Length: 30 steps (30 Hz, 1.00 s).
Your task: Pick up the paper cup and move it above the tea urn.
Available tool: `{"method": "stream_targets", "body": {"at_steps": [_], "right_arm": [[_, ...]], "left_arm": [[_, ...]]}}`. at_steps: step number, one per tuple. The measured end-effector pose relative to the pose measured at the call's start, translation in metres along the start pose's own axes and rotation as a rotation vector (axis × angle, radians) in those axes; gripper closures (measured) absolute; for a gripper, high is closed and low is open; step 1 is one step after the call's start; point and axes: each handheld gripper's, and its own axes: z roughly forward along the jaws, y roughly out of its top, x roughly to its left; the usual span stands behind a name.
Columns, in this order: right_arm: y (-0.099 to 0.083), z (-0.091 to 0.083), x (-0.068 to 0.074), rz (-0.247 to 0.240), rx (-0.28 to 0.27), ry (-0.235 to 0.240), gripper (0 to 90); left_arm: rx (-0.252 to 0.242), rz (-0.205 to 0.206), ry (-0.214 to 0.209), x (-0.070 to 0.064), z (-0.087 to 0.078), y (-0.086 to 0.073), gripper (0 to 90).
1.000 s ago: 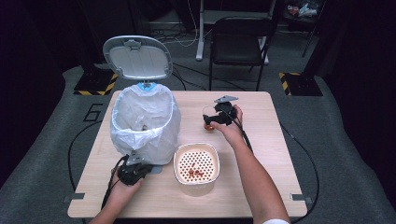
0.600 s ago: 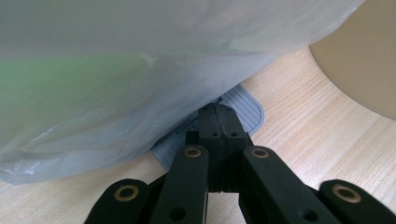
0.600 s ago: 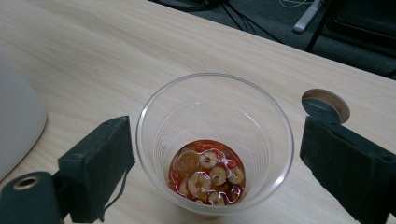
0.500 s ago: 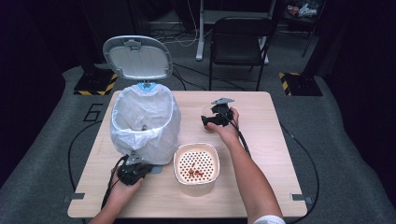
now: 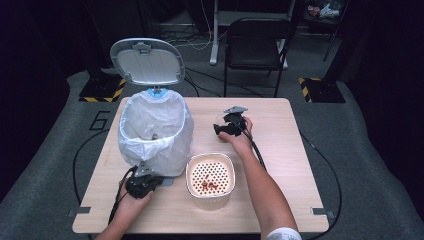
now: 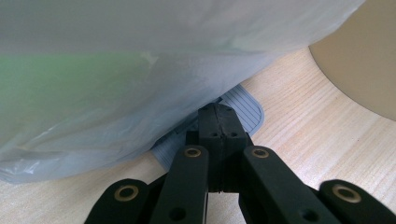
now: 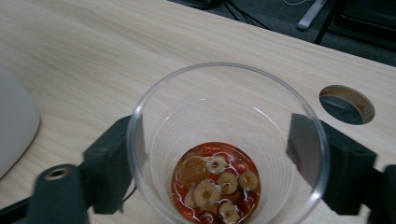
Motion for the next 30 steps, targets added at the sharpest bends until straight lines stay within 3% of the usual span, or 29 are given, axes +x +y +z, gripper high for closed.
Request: {"method": "stream_targets", "body": {"at_steps": [15,16,18,25,30], "right_arm": [[0.000,-0.002,-0.001,0.001,0.025,-0.011,24.1],[-0.001,-0.003,-0.001,-0.009,0.022,-0.014,24.2],[-0.002,-0.006,-0.001,-0.017,0.025,-0.017,24.4],[-0.005,-0.023,-0.008,-0.013,0.018,-0.010,24.6],[-0.006,-0.043,-0.008,-0.036,-0.002,0.006,24.7]], "left_arm": [[-0.002,-0.002,0.001,-0.001,0.000,0.000,90.0],[-0.006,-0.052,-0.047,-0.003,0.002,-0.001,90.0],[-0.006,-0.054,-0.047,-0.003,0.002,-0.001,90.0],[0.000,-0.047,-0.047,-0.003,0.002,-0.001,90.0],[-0.002,-0.054,-0.046,-0.003,0.002,-0.001,90.0]]}}
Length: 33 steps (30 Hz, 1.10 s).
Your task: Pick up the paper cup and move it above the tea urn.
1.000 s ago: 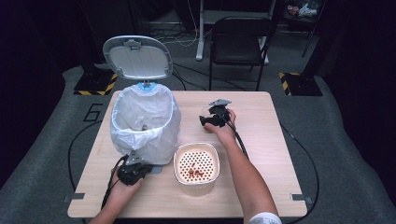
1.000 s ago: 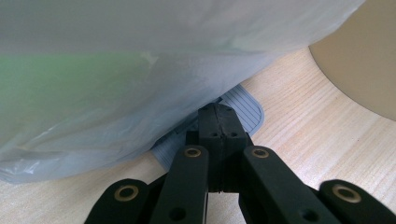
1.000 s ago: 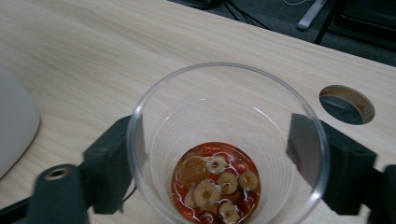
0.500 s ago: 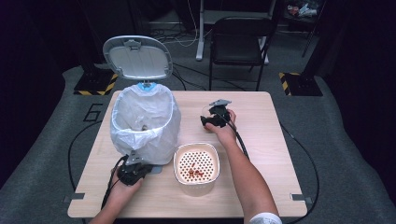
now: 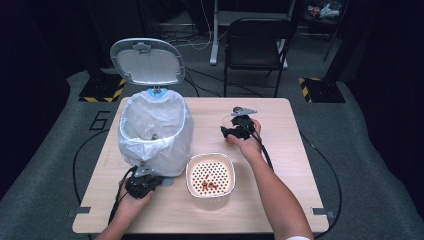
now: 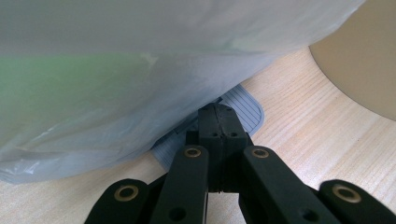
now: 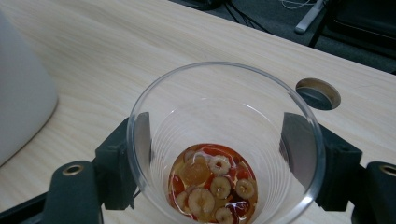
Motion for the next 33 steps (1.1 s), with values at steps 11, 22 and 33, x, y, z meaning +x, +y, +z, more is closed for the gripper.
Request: {"method": "stream_targets", "body": {"at_steps": [11,22,33], "right_arm": [[-0.006,-0.048,-0.001,-0.007,-0.048,0.032,25.2],[-0.021,-0.096,-0.002,-0.016,-0.105,0.082,25.3],[-0.017,-0.149,0.002,-0.008,-0.126,0.126,26.1]], "left_arm": [[0.000,-0.001,0.002,0.000,0.000,0.000,90.0],[0.012,-0.012,0.014,0.002,-0.001,0.000,90.0],[0.014,-0.010,0.010,0.002,-0.002,0.000,90.0]]}}
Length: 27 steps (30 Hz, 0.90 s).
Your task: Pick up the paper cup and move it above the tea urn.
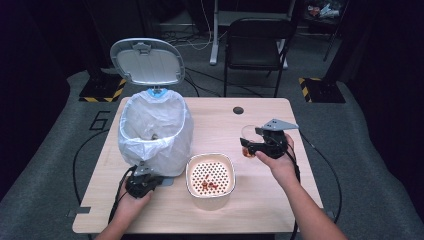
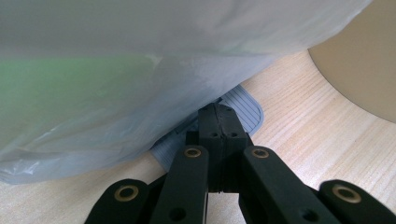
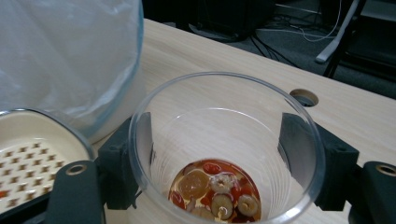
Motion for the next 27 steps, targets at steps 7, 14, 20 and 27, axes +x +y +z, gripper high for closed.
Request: {"method": "stream_targets", "body": {"at_steps": [7,14,20,27], "right_arm": [[0.024,-0.026,0.020,-0.047,-0.044,0.045,26.4],[0.039,-0.033,0.050,-0.128,-0.068,0.106,26.8],[0.040,-0.030,0.064,-0.139,-0.100,0.129,27.1],[0.039,-0.025,0.074,-0.211,-0.121,0.133,27.6]], "left_arm": [[-0.001,0.003,0.007,-0.001,0.000,0.000,90.0],[-0.001,0.018,-0.013,-0.001,0.001,0.000,90.0],[-0.001,0.019,-0.013,-0.001,0.001,0.000,90.0],[0.001,0.010,0.013,-0.002,0.000,0.000,90.0]]}}
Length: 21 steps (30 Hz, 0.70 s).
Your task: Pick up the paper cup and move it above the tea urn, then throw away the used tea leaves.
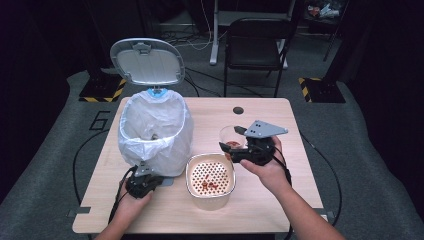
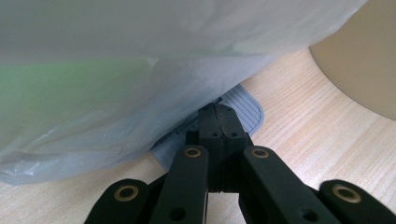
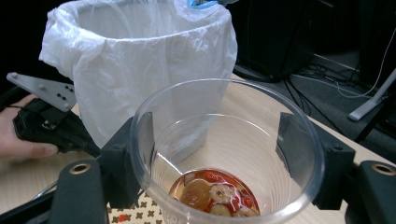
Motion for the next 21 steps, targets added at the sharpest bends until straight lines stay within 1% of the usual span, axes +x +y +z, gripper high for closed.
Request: {"method": "stream_targets", "body": {"at_steps": [3,4,5,6,7,8,11,14,16,18,19,20,21], "right_arm": [[-0.001,0.002,0.005,-0.038,0.004,-0.006,27.7],[-0.001,0.002,0.006,-0.054,0.007,-0.011,27.7],[-0.001,0.003,0.011,-0.081,0.014,-0.009,28.2],[-0.001,0.003,0.011,-0.081,0.014,-0.009,28.2],[-0.001,0.003,0.012,-0.097,0.017,-0.013,28.9],[-0.001,0.004,0.014,-0.121,0.021,-0.018,32.0],[-0.002,0.006,0.019,-0.155,0.032,-0.012,31.9],[-0.004,0.008,0.022,-0.194,0.020,-0.028,32.1],[-0.004,0.008,0.024,-0.194,0.008,-0.027,32.3],[-0.005,0.008,0.026,-0.208,0.001,-0.036,32.3],[-0.005,0.008,0.026,-0.211,0.000,-0.034,32.4],[-0.004,0.008,0.027,-0.216,0.002,-0.034,32.4],[-0.004,0.008,0.027,-0.222,0.006,-0.036,32.4]], "left_arm": [[0.003,0.000,0.002,0.000,0.000,0.000,90.0],[-0.002,0.006,-0.007,0.000,0.000,0.000,90.0],[-0.001,-0.001,0.002,0.000,0.000,0.000,90.0],[-0.001,-0.001,0.002,0.000,0.000,0.000,90.0],[0.000,0.000,0.001,0.000,0.000,0.000,90.0],[0.000,0.000,0.001,0.000,0.000,0.000,90.0],[0.000,0.001,0.001,0.000,0.000,0.000,90.0],[0.000,0.000,0.001,-0.001,0.000,0.000,90.0],[0.000,0.000,0.002,-0.001,0.000,0.000,90.0],[0.002,0.003,0.005,-0.001,0.000,0.000,90.0],[0.002,0.009,0.000,0.000,0.000,0.000,90.0],[0.004,0.019,-0.020,0.001,0.001,0.000,90.0],[0.004,0.016,-0.022,0.000,0.001,0.000,90.0]]}}
